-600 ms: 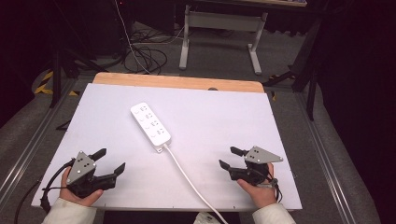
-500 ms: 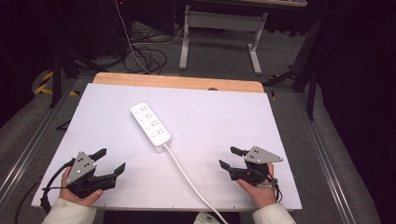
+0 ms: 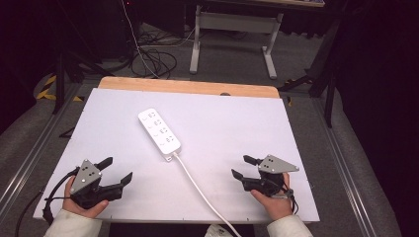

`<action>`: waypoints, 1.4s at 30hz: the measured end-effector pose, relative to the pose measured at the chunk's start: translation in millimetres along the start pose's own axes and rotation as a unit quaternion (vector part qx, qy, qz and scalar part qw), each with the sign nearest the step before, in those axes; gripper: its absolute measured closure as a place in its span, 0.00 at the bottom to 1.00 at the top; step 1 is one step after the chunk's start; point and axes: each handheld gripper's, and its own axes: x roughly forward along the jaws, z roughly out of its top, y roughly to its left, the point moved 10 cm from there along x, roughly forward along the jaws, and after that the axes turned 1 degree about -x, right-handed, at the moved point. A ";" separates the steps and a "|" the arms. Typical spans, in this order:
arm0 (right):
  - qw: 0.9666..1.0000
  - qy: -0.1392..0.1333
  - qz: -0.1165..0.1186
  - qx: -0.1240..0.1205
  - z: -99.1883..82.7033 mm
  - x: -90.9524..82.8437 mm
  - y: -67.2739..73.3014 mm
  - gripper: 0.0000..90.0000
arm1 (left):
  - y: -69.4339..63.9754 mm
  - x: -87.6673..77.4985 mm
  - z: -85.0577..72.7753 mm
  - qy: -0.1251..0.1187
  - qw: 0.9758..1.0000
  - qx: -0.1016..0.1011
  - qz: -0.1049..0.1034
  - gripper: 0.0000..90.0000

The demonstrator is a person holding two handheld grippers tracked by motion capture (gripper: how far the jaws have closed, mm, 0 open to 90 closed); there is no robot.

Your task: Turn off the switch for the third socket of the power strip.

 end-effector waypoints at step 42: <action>1.000 0.005 0.002 -0.002 -2.3 1.4 0.5 0.39 | 19.8 36.2 63.9 0.066 0.998 0.004 -0.021 0.31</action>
